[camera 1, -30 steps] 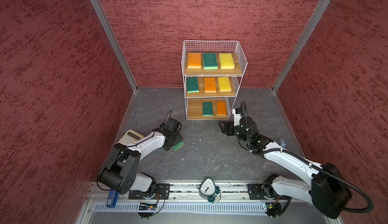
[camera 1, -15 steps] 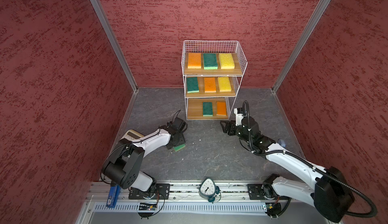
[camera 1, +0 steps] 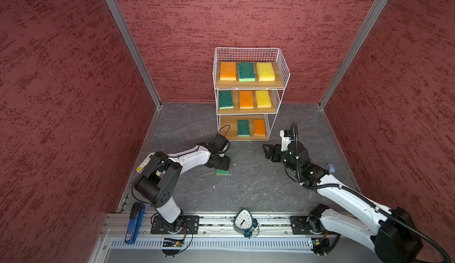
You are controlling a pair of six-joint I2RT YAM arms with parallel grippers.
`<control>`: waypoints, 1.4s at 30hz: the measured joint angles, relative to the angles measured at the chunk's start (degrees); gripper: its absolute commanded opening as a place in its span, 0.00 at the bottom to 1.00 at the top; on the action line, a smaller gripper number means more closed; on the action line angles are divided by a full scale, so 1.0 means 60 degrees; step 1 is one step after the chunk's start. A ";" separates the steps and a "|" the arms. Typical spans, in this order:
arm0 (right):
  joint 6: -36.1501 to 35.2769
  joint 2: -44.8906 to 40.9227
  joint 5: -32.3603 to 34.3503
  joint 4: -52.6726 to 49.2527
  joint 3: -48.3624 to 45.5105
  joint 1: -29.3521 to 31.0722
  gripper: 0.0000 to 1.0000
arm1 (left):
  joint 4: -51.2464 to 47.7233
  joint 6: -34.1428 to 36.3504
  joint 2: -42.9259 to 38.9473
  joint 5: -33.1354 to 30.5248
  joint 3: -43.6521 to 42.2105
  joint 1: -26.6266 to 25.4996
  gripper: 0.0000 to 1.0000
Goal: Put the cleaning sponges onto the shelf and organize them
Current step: 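Carry the green sponge with the left gripper toward the bottom shelf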
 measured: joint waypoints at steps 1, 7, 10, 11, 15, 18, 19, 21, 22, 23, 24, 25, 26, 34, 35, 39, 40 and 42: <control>0.0011 -0.0066 0.0029 -0.0040 -0.0015 -0.0007 0.81 | 0.0007 0.0211 0.0157 0.0004 0.0153 -0.0153 0.75; 0.0040 -0.0168 0.0120 -0.0175 -0.0015 -0.0022 0.82 | -0.0291 0.0929 0.0594 -0.0776 0.0841 -0.0623 0.85; 0.0036 -0.0164 0.0135 -0.0226 -0.0015 -0.0022 0.82 | -0.0452 0.0911 0.0364 -0.1308 0.0882 -0.0645 0.92; 0.0036 -0.0160 0.0135 -0.0226 -0.0011 -0.0025 0.82 | -0.0510 0.0874 0.0219 -0.1446 0.0867 -0.0667 0.94; 0.0040 -0.0087 0.0135 -0.0226 -0.0007 -0.0025 0.82 | -0.0528 0.0554 -0.0481 -0.1821 0.0612 -0.0962 1.00; 0.0040 -0.0058 0.0131 -0.0229 -0.0007 -0.0025 0.82 | -0.0339 0.0146 -0.0754 -0.1912 0.0222 -0.1333 0.99; 0.0044 -0.0058 0.0131 -0.0229 -0.0007 -0.0025 0.82 | -0.0255 -0.0036 -0.0761 -0.1934 0.0047 -0.1450 0.99; 0.0055 -0.0058 0.0131 -0.0229 -0.0007 -0.0029 0.82 | -0.0124 -0.0346 -0.0739 -0.1974 -0.0299 -0.1643 1.00; 0.0058 -0.0058 0.0131 -0.0229 -0.0007 -0.0029 0.82 | -0.0087 -0.0503 -0.0714 -0.2036 -0.0448 -0.1716 0.99; 0.0058 -0.0062 0.0131 -0.0229 -0.0007 -0.0029 0.82 | -0.0055 -0.0674 -0.0678 -0.2127 -0.0561 -0.1756 1.00; 0.0058 -0.0062 0.0131 -0.0237 -0.0007 -0.0029 0.82 | 0.0000 -0.0794 -0.0652 -0.2200 -0.0630 -0.1767 0.99; 0.0062 -0.0076 0.0131 -0.0255 -0.0007 -0.0029 0.82 | 0.0073 -0.0933 -0.0645 -0.2310 -0.0707 -0.1778 0.99; 0.0062 -0.0102 0.0131 -0.0284 -0.0007 -0.0033 0.82 | 0.0142 -0.1086 -0.0645 -0.2415 -0.0758 -0.1785 1.00; 0.0062 -0.0565 0.0175 -0.0441 -0.0033 -0.0033 0.82 | 0.0892 -0.1989 -0.0514 -0.2798 -0.0882 -0.1927 0.97; 0.0062 -0.0579 0.0197 -0.0441 -0.0044 -0.0033 0.83 | 0.0951 -0.2124 -0.0426 -0.2830 -0.0903 -0.1996 0.96; 0.0058 -0.0583 0.0248 -0.0481 -0.0084 -0.0033 0.83 | 0.1075 -0.2517 -0.0215 -0.3184 -0.0907 -0.2218 0.87; 0.0058 -0.0583 0.0255 -0.0492 -0.0095 -0.0033 0.82 | 0.1104 -0.2630 -0.0193 -0.3260 -0.0892 -0.2248 0.84; 0.0055 -0.0586 0.0273 -0.0506 -0.0109 -0.0033 0.82 | 0.1162 -0.2823 -0.0168 -0.3377 -0.0885 -0.2255 0.77</control>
